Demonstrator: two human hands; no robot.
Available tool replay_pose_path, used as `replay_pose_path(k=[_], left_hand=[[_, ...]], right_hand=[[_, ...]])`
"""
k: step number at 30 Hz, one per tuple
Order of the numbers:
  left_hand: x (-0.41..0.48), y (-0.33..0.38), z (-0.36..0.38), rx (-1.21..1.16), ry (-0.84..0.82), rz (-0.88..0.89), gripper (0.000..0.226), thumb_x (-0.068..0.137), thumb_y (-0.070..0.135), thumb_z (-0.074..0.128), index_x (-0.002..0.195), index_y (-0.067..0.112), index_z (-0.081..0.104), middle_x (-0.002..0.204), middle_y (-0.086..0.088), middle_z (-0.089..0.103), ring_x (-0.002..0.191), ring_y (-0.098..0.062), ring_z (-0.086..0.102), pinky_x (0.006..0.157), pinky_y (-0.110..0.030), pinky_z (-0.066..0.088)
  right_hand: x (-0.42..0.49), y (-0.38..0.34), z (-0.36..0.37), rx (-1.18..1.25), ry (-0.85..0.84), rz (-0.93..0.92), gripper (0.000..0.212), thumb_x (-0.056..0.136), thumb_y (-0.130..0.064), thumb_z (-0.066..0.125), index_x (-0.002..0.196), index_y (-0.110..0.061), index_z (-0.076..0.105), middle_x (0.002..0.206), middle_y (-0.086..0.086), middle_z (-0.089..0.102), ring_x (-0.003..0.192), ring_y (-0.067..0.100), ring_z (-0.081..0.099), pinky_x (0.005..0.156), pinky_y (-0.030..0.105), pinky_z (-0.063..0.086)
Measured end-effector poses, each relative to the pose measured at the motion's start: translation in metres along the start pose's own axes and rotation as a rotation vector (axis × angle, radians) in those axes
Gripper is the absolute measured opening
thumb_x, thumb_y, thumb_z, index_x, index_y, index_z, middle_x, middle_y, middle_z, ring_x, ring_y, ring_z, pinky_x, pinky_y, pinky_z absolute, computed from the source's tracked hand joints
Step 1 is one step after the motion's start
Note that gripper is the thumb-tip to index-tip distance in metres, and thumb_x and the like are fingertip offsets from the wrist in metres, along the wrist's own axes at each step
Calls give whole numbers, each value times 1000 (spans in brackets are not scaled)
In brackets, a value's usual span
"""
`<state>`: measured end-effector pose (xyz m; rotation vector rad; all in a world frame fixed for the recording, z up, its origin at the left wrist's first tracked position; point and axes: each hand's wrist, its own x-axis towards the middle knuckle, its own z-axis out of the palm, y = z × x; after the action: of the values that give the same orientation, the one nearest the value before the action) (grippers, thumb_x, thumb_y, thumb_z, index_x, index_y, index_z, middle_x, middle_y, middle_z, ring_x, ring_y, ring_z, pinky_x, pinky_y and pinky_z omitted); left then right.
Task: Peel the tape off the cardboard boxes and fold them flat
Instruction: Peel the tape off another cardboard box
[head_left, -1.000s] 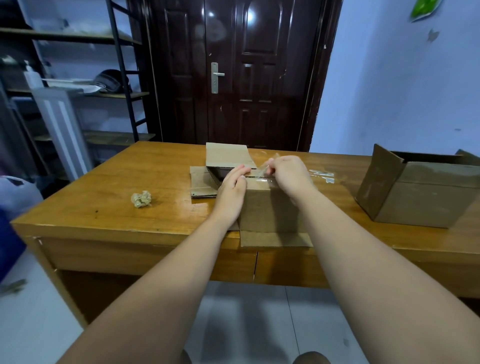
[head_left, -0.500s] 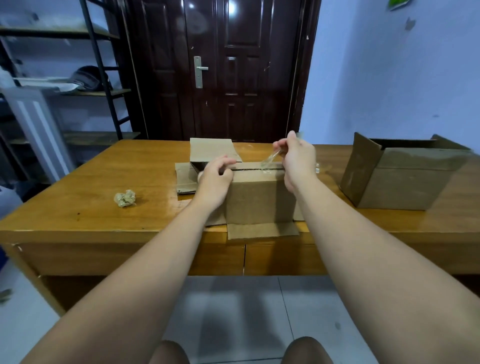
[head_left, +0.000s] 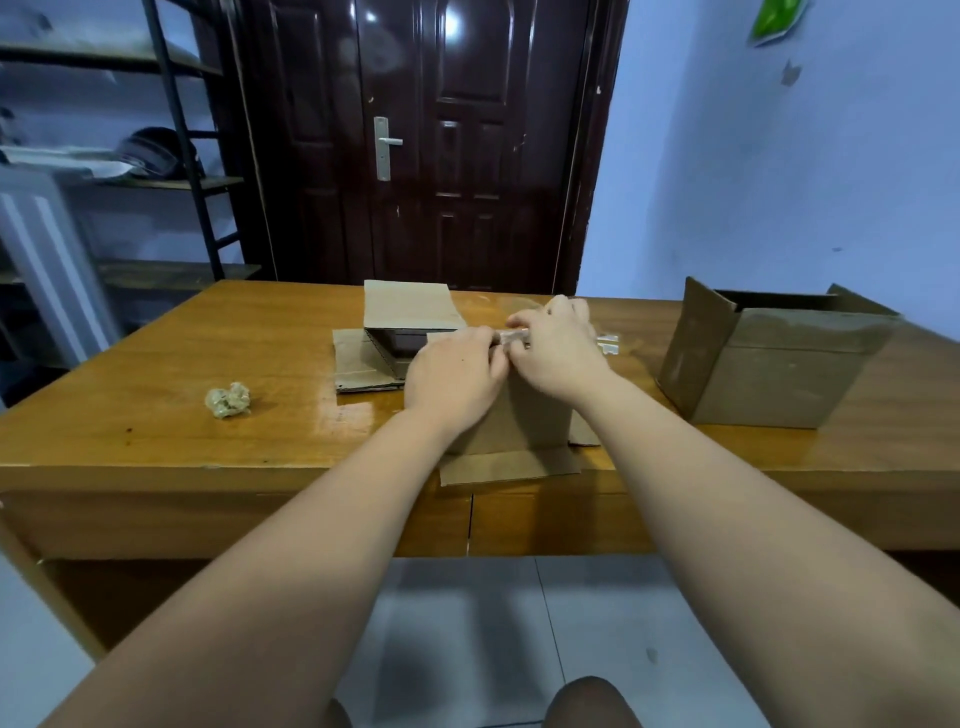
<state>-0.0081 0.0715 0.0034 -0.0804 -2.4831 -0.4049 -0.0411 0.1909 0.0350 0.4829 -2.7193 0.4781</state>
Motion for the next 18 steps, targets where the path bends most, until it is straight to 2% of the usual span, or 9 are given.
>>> replay_pose_path(k=[2,6,8,11,13,16,18], left_hand=[[-2,3,0,28,21,9,32,97,31,35,107,18,63,100,-2,66,87,-20,62,74,-39,55],[-2,7,1,105,40,24,28,98,30,35,107,20,58,99,-1,62,86,-18,60,75,-35,54],[-1,8,1,122,49,17,26,98,30,35,107,20,58,98,0,62,85,-18,59,74,-34,54],[-1,11,2,147,36,11,26,97,30,35,109,21,56,99,1,62,86,-19,59,74,-33,51],[-3,12,3,158,31,27,28,97,30,34,115,22,54,101,0,62,88,-21,59,73,-33,50],[-4,9,3,156,31,51,34,98,29,31,126,26,51,107,0,62,93,-22,59,77,-34,51],[-3,8,4,164,17,57,34,99,29,30,124,26,54,109,0,62,95,-22,58,78,-33,48]], right_hand=[[-4,4,1,-111,33,-5,39,101,-40,35,130,-26,57,120,11,45,118,28,34,98,40,32],[1,7,0,-113,68,21,33,99,-40,42,117,-24,64,117,11,49,114,29,38,95,38,34],[4,14,3,119,81,111,25,98,-35,48,106,-20,66,117,12,50,115,30,40,98,38,34],[-2,28,15,651,92,307,19,98,-31,48,96,-18,62,115,12,57,111,27,51,96,38,39],[-8,30,20,974,110,466,22,100,-28,44,104,-15,62,114,8,61,110,24,55,98,38,43],[-10,29,16,1425,145,721,31,100,-25,48,128,-13,55,125,10,60,107,23,57,99,40,47],[-10,30,12,1569,182,830,36,99,-22,52,133,-10,52,120,13,62,100,26,60,95,42,50]])
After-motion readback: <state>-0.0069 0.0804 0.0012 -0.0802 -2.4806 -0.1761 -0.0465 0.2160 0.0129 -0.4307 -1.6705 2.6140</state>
